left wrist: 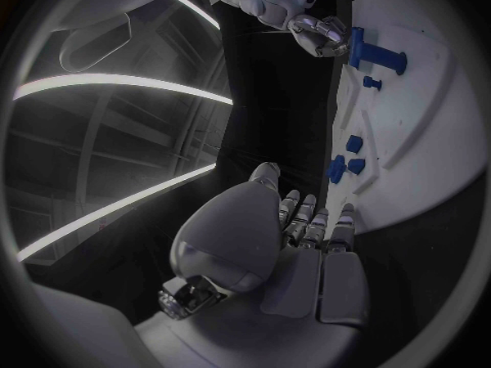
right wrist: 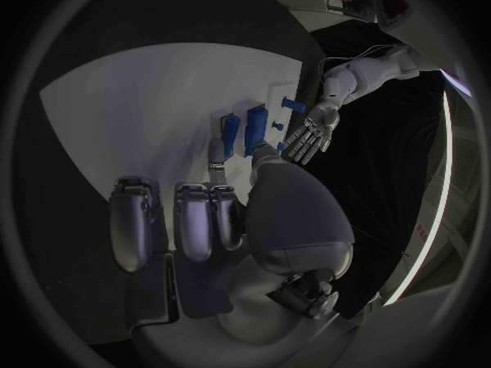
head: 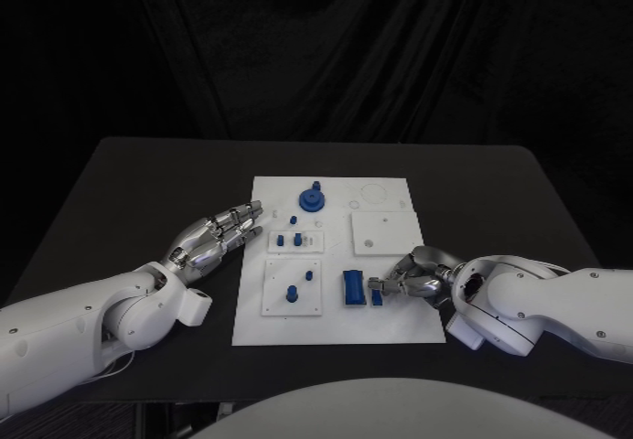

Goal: Assemble the parts on the task board

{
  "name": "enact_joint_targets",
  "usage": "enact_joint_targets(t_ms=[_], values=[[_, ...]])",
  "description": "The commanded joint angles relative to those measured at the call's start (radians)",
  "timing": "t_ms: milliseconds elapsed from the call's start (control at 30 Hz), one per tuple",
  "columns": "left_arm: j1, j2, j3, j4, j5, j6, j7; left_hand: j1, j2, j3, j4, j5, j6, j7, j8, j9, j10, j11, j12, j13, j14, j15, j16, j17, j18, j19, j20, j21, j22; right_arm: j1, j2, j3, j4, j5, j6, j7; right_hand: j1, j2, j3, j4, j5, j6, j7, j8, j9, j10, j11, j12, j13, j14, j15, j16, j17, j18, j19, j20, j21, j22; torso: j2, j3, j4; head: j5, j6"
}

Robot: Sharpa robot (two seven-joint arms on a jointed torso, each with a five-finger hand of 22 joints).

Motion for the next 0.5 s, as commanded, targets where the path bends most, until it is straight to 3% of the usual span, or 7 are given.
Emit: enact_joint_targets(t_ms=[33,167,233,367,400,500], values=[[-0.002,0.001,0.001,0.002,0.004,0.013,0.011,0.010,0.000,0.005,0.002,0.004,0.001,0.001,0.005,0.001,0.005,0.005,0.003,0.001,-0.002,0.007,0.002,0.001,0.010,-0.004,0.006,0.005,-0.002,-0.002,-0.007,0.000,0.007,-0.029,-0.020,0.005,-0.007,0.000,-0.009,0.000,-0.004,-0.003,0.000,0.000,0.002,0.106,0.007,0.003,0.263,0.099,0.006,0.002,0.242,0.011,0.072,0.006,0.003,0.239,0.000,-0.0001,-0.0001,0.001,0.000],[-0.002,0.000,0.001,0.002,0.004,0.012,0.012,0.010,0.000,0.006,0.002,0.004,0.001,0.001,0.005,0.001,0.005,0.005,0.003,0.001,-0.002,0.007,0.002,0.000,0.010,-0.003,0.006,0.006,-0.001,-0.002,-0.022,0.000,0.017,-0.078,-0.022,0.015,0.013,0.007,-0.006,-0.009,0.025,-0.001,-0.003,0.006,0.006,0.106,0.005,0.003,0.263,0.099,0.004,0.002,0.242,0.011,0.073,0.004,0.004,0.239,0.000,-0.0003,-0.0005,0.002,0.000],[-0.002,-0.001,0.001,0.002,0.004,0.012,0.012,0.010,0.000,0.006,0.002,0.004,0.001,0.001,0.005,0.001,0.005,0.005,0.003,0.001,-0.002,0.007,0.002,0.000,0.010,-0.003,0.006,0.006,-0.001,-0.002,-0.028,0.000,0.022,-0.100,-0.016,0.013,0.042,0.001,-0.005,-0.021,0.042,0.005,-0.007,0.024,0.017,0.106,0.002,0.003,0.263,0.098,0.001,0.002,0.241,0.011,0.073,0.002,0.004,0.239,0.000,-0.0003,-0.0004,0.001,0.000],[-0.002,-0.002,0.001,0.002,0.004,0.011,0.012,0.010,0.000,0.006,0.002,0.004,0.001,0.002,0.005,0.002,0.005,0.005,0.004,0.001,-0.002,0.007,0.002,0.001,0.010,-0.003,0.006,0.006,0.000,-0.002,-0.045,-0.001,0.034,-0.152,0.007,0.001,0.062,-0.011,-0.022,-0.008,0.011,-0.022,-0.019,0.122,0.091,0.106,-0.008,0.003,0.263,0.098,-0.008,0.001,0.239,0.011,0.073,-0.006,0.004,0.239,0.000,0.0000,-0.0006,0.002,0.000],[-0.002,-0.002,0.001,0.003,0.004,0.010,0.012,0.010,0.000,0.006,0.002,0.004,0.001,0.002,0.005,0.002,0.005,0.005,0.004,0.001,-0.002,0.007,0.002,0.001,0.010,-0.003,0.006,0.006,0.000,-0.002,-0.049,-0.001,0.037,-0.163,0.014,-0.002,0.059,-0.015,-0.027,-0.004,-0.009,-0.028,-0.023,0.164,0.124,0.106,-0.013,0.003,0.263,0.098,-0.011,0.001,0.240,0.011,0.073,-0.009,0.004,0.239,0.000,0.0000,-0.0007,0.002,0.000],[-0.002,-0.003,0.001,0.003,0.004,0.010,0.012,0.010,0.000,0.006,0.002,0.004,0.001,0.002,0.005,0.002,0.005,0.005,0.004,0.001,-0.002,0.007,0.002,0.001,0.010,-0.003,0.006,0.006,0.000,-0.002,-0.060,-0.001,0.043,-0.185,0.030,-0.011,0.052,-0.017,-0.029,-0.002,-0.024,-0.048,-0.027,0.206,0.159,0.106,-0.018,0.003,0.263,0.098,-0.014,0.001,0.239,0.011,0.073,-0.012,0.004,0.239,-0.001,0.0002,-0.0006,0.003,0.000]])
